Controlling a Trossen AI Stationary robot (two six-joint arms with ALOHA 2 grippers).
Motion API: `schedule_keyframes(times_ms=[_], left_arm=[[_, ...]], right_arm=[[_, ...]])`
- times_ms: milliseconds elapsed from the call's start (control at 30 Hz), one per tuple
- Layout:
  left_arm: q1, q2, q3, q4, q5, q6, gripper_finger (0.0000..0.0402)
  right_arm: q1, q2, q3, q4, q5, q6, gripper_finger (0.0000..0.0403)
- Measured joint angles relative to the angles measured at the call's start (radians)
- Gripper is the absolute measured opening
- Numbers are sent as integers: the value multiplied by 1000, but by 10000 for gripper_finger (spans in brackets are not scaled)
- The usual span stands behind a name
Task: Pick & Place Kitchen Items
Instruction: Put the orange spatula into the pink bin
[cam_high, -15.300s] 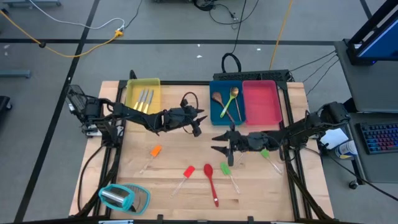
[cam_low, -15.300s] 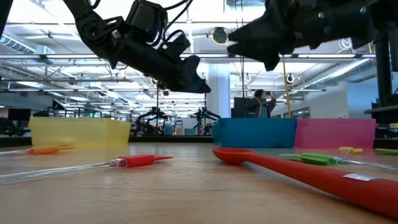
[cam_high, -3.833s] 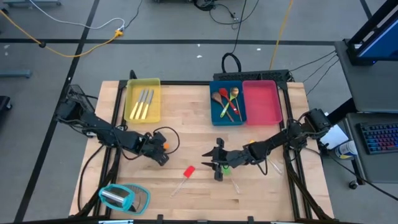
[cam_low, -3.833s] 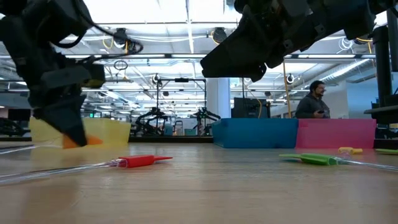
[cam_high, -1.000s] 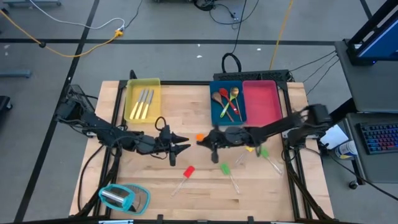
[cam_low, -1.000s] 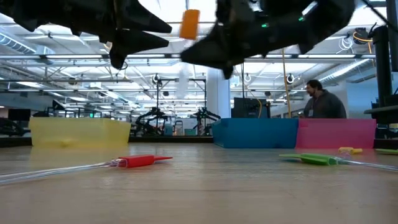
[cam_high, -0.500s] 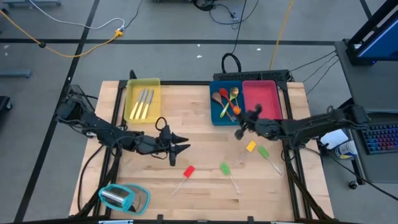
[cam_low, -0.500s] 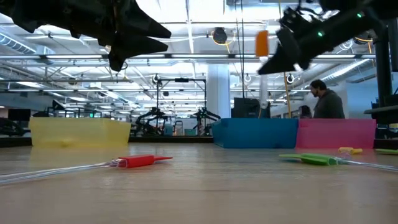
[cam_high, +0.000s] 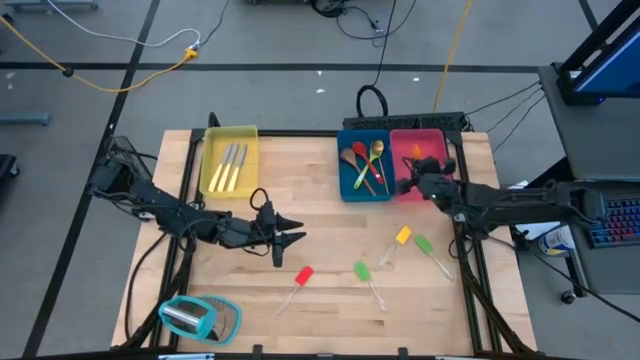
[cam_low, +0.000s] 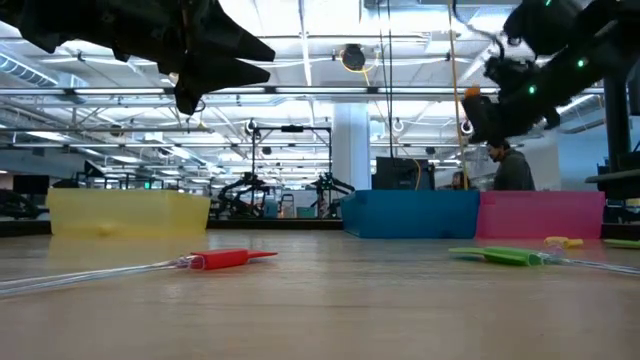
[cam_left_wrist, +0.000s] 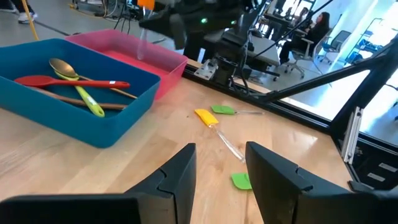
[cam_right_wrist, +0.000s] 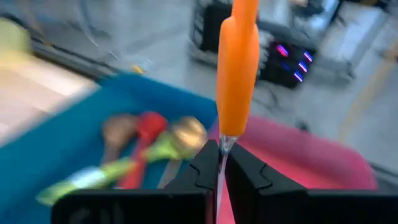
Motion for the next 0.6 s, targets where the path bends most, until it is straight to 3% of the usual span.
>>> schedule_keyframes(times_ms=[200,400,600], left_arm=[[0,0,0,1,0,0,145],[0,0,0,1,0,0,145],[0,0,0,1,0,0,145]], right_arm=[[-145,27,0,-161,-202,129,12],[-218,42,0,-163,-209,127,27],[-244,42,0,-165,-286,119,53]])
